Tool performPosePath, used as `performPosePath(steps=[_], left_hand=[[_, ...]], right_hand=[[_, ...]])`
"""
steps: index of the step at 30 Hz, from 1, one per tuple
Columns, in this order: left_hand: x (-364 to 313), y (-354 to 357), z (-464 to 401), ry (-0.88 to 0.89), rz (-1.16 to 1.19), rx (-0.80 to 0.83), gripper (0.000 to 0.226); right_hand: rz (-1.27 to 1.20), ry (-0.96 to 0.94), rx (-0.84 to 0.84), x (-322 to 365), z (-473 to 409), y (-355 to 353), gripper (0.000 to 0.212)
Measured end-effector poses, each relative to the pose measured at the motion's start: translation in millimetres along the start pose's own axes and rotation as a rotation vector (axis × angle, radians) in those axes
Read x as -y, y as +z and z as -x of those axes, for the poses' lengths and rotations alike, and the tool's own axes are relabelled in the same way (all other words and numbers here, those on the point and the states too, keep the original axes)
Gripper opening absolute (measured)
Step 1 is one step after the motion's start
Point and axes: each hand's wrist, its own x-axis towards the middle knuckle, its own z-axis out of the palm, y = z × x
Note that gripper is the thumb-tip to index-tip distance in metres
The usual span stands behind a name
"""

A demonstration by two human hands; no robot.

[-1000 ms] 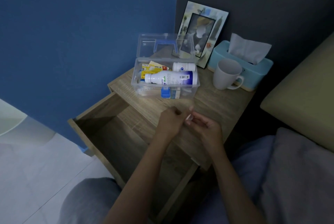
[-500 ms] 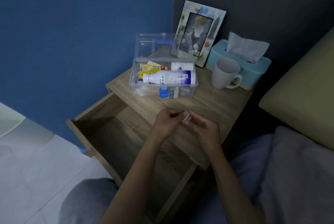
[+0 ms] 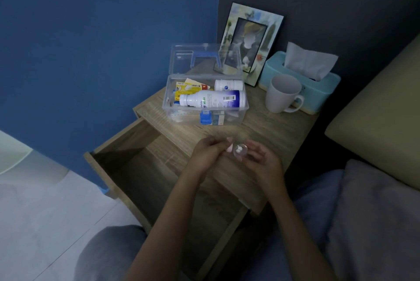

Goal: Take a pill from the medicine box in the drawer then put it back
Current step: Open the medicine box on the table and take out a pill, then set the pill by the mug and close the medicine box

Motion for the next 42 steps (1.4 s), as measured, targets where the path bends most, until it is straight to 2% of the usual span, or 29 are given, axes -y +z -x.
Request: performPosePath(steps=[2, 6, 10, 14, 18, 23, 27, 37, 42], left_hand=[[6.4, -0.5, 4.1, 0.009, 0.03, 0.038, 0.017], [20.8, 3.0, 8.6, 0.094, -0.011, 0.025, 0.033], [30.6, 9.6, 7.7, 0.255, -0.068, 0.013, 0.037], [35.8, 14.4, 5.7, 0.47, -0.262, -0.003, 0.034], [38.8, 12.9, 0.5, 0.662, -0.601, -0.105, 0.026], [46.6, 9.8, -0.8, 0.582, -0.784, -0.124, 0.042], [50.5, 9.9, -1.4, 0.515, -0.795, -0.099, 0.043], [53.3, 9.1, -3.3, 0.52, -0.94, -0.03, 0.064], [53.9, 3.7, 1.2, 0.568, -0.938, -0.041, 0.055]], right_hand=[[0.045, 0.008, -0.002, -2.3, 0.2, -5.8, 0.045], [0.189, -0.037, 0.003, -7.6, 2.3, -17.6, 0.036], [0.269, -0.069, 0.012, -9.1, 5.1, -25.1, 0.043], [0.487, -0.161, 0.039, -10.6, 9.5, -29.9, 0.039], [0.642, -0.182, 0.058, -11.9, 11.4, -31.7, 0.038], [0.682, -0.177, 0.071, -9.8, 13.2, -30.2, 0.04], [0.691, -0.182, 0.072, -10.5, 12.9, -28.5, 0.044], [0.698, -0.182, 0.06, -12.1, 12.5, -27.1, 0.05], [0.702, -0.162, 0.062, -14.0, 13.2, -27.2, 0.053]])
